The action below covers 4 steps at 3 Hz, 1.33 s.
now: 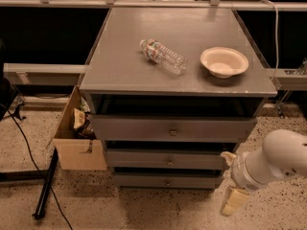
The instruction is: Open middle drawer
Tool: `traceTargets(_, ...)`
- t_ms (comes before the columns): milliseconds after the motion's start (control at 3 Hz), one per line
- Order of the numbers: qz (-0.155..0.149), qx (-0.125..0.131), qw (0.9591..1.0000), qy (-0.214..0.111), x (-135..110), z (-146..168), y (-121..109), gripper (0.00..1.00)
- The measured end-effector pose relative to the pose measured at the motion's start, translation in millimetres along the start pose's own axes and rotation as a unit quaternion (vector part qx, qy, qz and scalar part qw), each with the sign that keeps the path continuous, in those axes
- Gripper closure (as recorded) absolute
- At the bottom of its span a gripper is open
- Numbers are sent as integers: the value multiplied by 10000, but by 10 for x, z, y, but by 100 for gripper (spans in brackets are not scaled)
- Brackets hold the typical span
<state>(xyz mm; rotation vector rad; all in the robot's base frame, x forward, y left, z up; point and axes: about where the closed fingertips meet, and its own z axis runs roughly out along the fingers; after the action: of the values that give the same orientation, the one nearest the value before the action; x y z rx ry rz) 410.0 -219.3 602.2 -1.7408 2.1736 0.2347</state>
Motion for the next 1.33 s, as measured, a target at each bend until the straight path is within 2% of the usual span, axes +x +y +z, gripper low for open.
traceTargets(333,-236,32,9994,251,168,286,-22,0)
traceTargets(667,-403,145,9987,260,398,633,-169,0)
traceTargets(1000,-404,228,9989,-101,677,1056,-395,0)
traceTargets(1333,-155,283,9976,-612,921,1324,-602,0)
